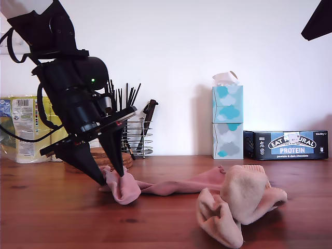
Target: Pair up the socks based on colour and pattern, by placing each sock on top of its pair
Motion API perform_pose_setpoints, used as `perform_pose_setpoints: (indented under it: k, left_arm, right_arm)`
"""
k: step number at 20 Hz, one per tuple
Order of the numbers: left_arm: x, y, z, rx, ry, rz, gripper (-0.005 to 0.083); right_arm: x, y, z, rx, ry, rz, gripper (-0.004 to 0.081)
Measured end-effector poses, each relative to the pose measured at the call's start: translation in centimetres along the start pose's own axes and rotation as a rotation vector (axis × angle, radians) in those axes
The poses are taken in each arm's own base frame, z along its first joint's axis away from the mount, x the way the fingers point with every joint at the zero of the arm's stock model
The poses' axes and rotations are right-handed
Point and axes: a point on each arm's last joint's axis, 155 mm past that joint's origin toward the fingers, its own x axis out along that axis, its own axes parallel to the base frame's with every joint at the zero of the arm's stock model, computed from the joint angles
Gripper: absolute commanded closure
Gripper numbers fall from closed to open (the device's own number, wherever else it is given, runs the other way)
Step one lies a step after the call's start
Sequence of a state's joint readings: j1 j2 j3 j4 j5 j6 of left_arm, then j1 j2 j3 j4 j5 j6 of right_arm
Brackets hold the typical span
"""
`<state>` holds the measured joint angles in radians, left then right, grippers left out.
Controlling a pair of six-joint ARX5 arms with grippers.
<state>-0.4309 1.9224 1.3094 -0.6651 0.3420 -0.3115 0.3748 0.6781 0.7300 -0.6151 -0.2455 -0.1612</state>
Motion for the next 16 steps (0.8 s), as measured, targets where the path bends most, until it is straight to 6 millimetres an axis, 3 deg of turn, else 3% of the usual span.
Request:
perform_pose_setpoints:
  k: [2,3,7,9,11,13,16]
  left_arm:
    - [0.1,-0.2,0.0,0.008,-0.003,0.006,0.0712]
    - [0.3,-0.2,0.1,0.012,-0.005,0.006,0.0796]
    - [0.6,-0.4,-0.1,0.023,0.007,-0.008,0.0795]
    - [0.4,-0.6,-0.7,0.036,0.039,-0.015,0.0795]
    - [-0.3,-1.0,-0.2,0.054,0.027,-0.019,0.0795]
    - [-2.0,-2.0,1.1,0.074,-0.019,-0.033,0.0795]
    - [-6.5,-3.7,1.6,0.121,-0.106,-0.05,0.0795]
  right_arm:
    - [0.0,0.0,0.0,0.001,0.0,0.0,0.0783]
    - [0.0,0.0,0.0,0.001,0.0,0.0,0.0783]
    - [0.0,0.0,-0.1,0.005,0.004,0.001,0.0783]
    - [0.0,0.2,-0.2,0.005,0.006,0.008,0.0783]
    - [0.0,0.2,-0.2,0.005,0.006,0.009,0.0783]
    - [0.0,0.3,-0.2,0.004,0.008,0.014,0.0783]
    - [0.1,1.0,-0.3,-0.008,0.013,0.037,0.0783]
